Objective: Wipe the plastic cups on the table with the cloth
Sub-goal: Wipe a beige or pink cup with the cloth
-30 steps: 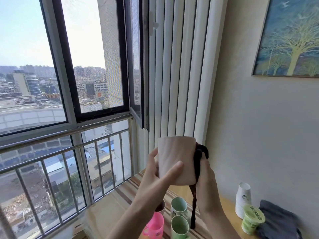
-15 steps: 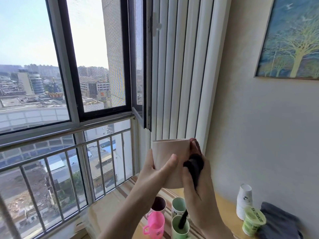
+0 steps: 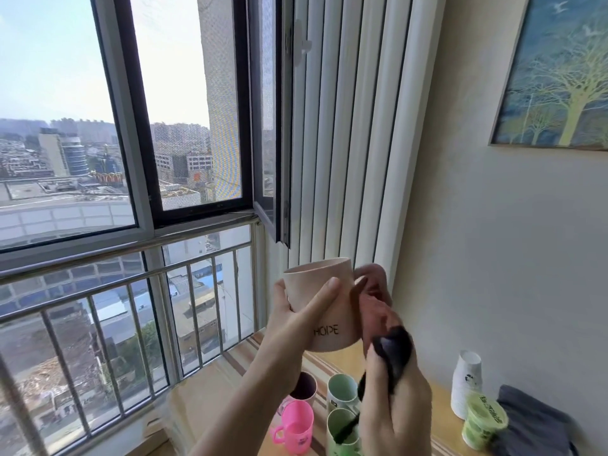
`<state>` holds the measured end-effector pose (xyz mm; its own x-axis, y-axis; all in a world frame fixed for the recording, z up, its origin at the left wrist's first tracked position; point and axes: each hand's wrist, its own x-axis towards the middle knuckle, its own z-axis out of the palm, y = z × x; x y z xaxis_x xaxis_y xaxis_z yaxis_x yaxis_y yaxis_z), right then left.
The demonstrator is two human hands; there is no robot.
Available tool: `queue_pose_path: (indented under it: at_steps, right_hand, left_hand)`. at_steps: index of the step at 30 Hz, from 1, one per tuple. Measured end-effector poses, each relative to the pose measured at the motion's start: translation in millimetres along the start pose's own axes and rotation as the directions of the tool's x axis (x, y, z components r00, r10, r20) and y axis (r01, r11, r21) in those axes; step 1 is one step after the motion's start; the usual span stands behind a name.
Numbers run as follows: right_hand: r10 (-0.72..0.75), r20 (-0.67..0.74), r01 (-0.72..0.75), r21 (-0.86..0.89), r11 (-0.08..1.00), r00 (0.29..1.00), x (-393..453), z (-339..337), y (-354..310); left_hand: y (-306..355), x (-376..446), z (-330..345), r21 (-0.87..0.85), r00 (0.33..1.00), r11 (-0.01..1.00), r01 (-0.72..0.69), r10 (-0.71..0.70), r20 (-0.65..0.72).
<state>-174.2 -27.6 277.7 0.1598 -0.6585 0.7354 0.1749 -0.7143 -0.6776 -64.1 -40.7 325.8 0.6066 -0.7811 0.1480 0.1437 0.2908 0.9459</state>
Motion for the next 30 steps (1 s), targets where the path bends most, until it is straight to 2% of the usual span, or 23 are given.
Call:
queue_pose_path:
  at_steps: [2, 4, 6, 8, 10, 12, 15, 18, 20, 23, 27, 30]
  right_hand:
    - [0.167, -0.345, -0.143, 0.092, 0.985, 0.924, 30, -27, 8]
    - [0.256, -0.371, -0.194, 0.196, 0.961, 0.893, 43, -42, 22]
    - [0.286, -0.206, -0.238, 0.228, 0.944, 0.936, 56, -44, 27]
    - [0.222, -0.062, -0.206, 0.204, 0.957, 0.973, 70, -42, 26]
    - [0.161, 0.025, -0.163, 0.187, 0.969, 0.987, 73, -30, 18]
    - [0.179, 0.021, -0.180, 0.184, 0.966, 0.984, 65, -21, 13]
    - [0.265, -0.082, -0.246, 0.193, 0.950, 0.961, 41, -22, 22]
    - [0.301, -0.082, -0.298, 0.047, 0.954, 0.950, 22, -30, 37]
    - [0.319, -0.112, -0.305, 0.124, 0.944, 0.941, 28, -34, 39]
    - [0.239, 0.063, -0.246, 0.139, 0.959, 0.969, 51, -37, 29]
    - [0.367, 0.228, -0.418, 0.244, 0.875, 0.902, 74, -33, 25]
    - [0.503, 0.285, -0.573, 0.286, 0.768, 0.816, 81, -30, 28]
  left_hand:
    - [-2, 2, -5, -0.011, 1.000, 1.000, 0.022, -0.022, 0.017]
    - [-4, 3, -8, -0.041, 0.999, 0.998, 0.037, -0.036, 0.029]
    - [-6, 3, -6, -0.047, 0.997, 0.998, 0.052, -0.049, 0.059]
    - [-7, 1, 1, -0.026, 0.995, 0.999, 0.048, -0.045, 0.088]
    - [-11, -1, 10, -0.025, 0.997, 0.999, 0.022, -0.021, 0.068]
    - [-15, -3, 16, -0.054, 1.000, 0.999, -0.006, 0.008, 0.023]
    - [-19, -4, 15, -0.088, 1.000, 0.996, -0.007, 0.007, -0.007]
    - [-17, 2, 6, -0.180, 0.997, 0.981, 0.072, -0.073, 0.001]
    - [-14, 3, 3, -0.183, 0.988, 0.973, 0.138, -0.123, 0.093]
    - [-15, 1, 7, -0.125, 0.962, 0.980, 0.158, -0.124, 0.244]
    - [-16, 2, 11, -0.259, 0.953, 0.954, 0.151, -0.071, 0.295]
    - [-18, 7, 10, -0.161, 0.952, 0.978, 0.131, -0.079, 0.294]
